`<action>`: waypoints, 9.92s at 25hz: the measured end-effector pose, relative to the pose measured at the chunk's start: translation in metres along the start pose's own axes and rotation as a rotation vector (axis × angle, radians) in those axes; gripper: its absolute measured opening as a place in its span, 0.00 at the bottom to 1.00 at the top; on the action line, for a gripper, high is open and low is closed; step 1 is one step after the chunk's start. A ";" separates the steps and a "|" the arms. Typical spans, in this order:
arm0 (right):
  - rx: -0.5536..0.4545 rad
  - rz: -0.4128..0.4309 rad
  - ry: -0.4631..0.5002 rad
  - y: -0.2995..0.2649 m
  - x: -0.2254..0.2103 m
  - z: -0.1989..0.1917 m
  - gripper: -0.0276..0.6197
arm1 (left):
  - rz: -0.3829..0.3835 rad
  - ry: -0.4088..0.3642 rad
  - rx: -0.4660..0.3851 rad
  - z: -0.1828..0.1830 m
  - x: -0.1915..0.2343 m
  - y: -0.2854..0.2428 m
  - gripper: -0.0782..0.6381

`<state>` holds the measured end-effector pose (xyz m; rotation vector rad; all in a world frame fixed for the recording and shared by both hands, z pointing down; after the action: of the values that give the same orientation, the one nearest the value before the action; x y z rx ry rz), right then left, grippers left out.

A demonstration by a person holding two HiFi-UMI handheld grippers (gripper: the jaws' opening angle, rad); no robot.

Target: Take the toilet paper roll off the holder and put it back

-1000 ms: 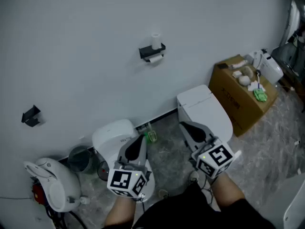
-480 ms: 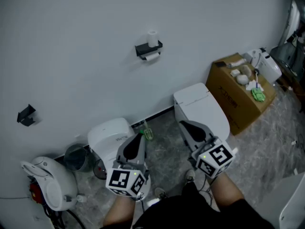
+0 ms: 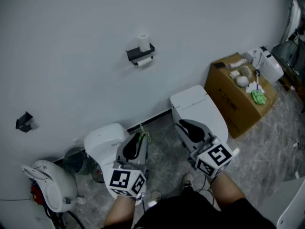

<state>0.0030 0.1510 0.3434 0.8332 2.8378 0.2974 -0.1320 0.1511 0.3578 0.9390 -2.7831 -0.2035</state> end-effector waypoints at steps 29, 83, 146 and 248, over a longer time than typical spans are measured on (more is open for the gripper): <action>-0.015 0.138 -0.132 -0.066 -0.145 -0.022 0.27 | 0.157 -0.034 0.032 -0.037 0.007 -0.138 0.23; 0.042 0.267 -0.184 -0.337 -0.300 -0.081 0.33 | 0.297 -0.044 0.012 -0.062 0.191 -0.356 0.25; 0.133 0.031 0.065 -0.532 -0.340 -0.132 0.50 | 0.059 0.011 0.004 -0.059 0.379 -0.457 0.32; 0.107 0.149 -0.072 -0.036 -0.208 -0.029 0.49 | 0.162 0.006 0.035 -0.070 -0.064 -0.172 0.32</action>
<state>0.1509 0.0033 0.3845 1.0574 2.7505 0.1328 0.0336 0.0498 0.3834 0.7154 -2.8480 -0.1276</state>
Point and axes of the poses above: the fingertips, and each gripper's own axes: y backward along the fingers, x to its left, z out of its top, the point moved 1 cm from there along y, backward along the fingers, and after that the axes turned 12 degrees about -x, right-handed, at the moved point
